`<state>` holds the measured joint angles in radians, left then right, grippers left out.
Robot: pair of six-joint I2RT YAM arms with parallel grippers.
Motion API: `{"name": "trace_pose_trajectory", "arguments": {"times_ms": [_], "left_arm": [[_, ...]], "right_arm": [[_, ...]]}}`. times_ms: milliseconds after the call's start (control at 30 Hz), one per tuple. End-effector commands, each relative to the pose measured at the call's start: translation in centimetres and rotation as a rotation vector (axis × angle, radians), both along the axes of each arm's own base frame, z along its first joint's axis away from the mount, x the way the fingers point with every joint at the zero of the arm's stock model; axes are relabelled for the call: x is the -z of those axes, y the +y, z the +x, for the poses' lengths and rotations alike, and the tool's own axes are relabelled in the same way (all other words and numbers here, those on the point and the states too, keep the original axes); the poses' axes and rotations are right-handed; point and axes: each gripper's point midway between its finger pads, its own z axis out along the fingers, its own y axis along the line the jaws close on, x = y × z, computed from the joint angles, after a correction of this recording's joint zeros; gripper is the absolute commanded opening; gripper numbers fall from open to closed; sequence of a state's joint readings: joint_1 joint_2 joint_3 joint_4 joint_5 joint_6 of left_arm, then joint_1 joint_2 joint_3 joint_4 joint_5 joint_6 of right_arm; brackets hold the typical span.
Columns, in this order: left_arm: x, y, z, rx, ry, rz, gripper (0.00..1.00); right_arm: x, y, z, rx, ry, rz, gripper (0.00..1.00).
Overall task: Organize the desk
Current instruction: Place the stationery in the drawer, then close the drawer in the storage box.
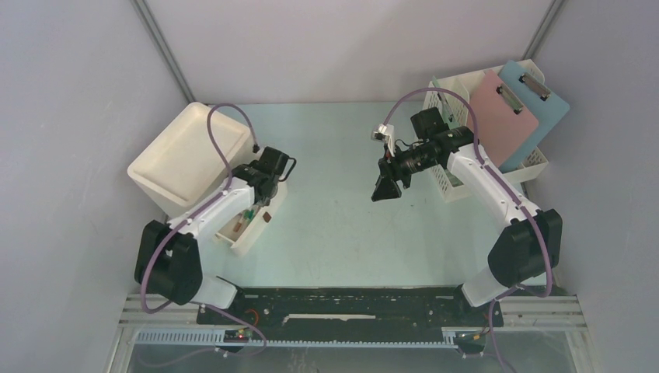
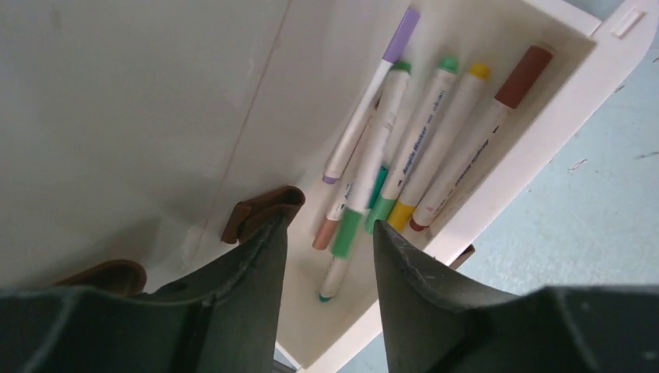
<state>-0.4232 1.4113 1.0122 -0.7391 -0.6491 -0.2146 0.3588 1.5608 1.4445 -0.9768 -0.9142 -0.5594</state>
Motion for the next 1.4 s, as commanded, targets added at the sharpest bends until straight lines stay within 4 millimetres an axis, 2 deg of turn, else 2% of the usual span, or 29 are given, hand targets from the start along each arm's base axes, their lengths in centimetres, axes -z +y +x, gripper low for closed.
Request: {"name": "trace_pose_trajectory", "arguments": {"times_ms": [0, 100, 167, 333, 400, 467, 733, 900, 1067, 1133, 1233, 1300, 1367], "left_arm": [[-1.8, 0.0, 0.7, -0.044, -0.056, -0.012, 0.52], [-2.0, -2.1, 1.0, 0.016, -0.078, -0.137, 0.52], [-2.1, -4.2, 1.1, 0.087, -0.090, -0.249, 0.50], [-2.5, -8.6, 1.3, 0.234, -0.111, -0.464, 0.40], [-2.3, -9.6, 1.4, 0.259, -0.106, -0.511, 0.33], [-2.0, -10.4, 1.5, 0.273, -0.094, -0.546, 0.21], [-0.1, -13.6, 1.2, 0.341, -0.019, -0.681, 0.08], [3.2, -12.6, 1.2, 0.278, 0.057, -0.612, 0.06], [5.3, -10.1, 1.4, 0.183, 0.103, -0.410, 0.05], [5.6, -8.3, 1.5, 0.139, 0.108, -0.269, 0.05], [5.9, -6.0, 1.8, 0.091, 0.126, -0.082, 0.22], [5.4, -4.5, 2.1, 0.057, 0.119, 0.029, 0.31], [5.1, -3.2, 2.5, 0.033, 0.112, 0.123, 0.44]], "right_arm": [[-1.2, -0.2, -0.5, -0.003, -0.047, 0.016, 0.69], [-1.2, -0.2, -0.5, -0.004, -0.046, 0.016, 0.69], [-1.1, -0.2, -0.5, -0.006, -0.046, 0.016, 0.69], [-1.0, -0.2, -0.5, -0.008, -0.044, 0.016, 0.69], [-1.0, -0.2, -0.5, -0.009, -0.046, 0.015, 0.69], [-1.0, -0.2, -0.5, -0.010, -0.047, 0.014, 0.69], [-1.0, -0.3, -0.5, -0.011, -0.055, 0.011, 0.69], [-1.0, -0.3, -0.5, -0.011, -0.058, 0.010, 0.69], [-0.9, -0.3, -0.5, -0.011, -0.057, 0.008, 0.69], [-0.9, -0.3, -0.5, -0.010, -0.057, 0.007, 0.69], [-0.9, -0.3, -0.4, -0.010, -0.060, 0.007, 0.69], [-0.9, -0.4, -0.4, -0.009, -0.059, 0.007, 0.69], [-0.9, -0.3, -0.5, -0.009, -0.060, 0.007, 0.69]]}}
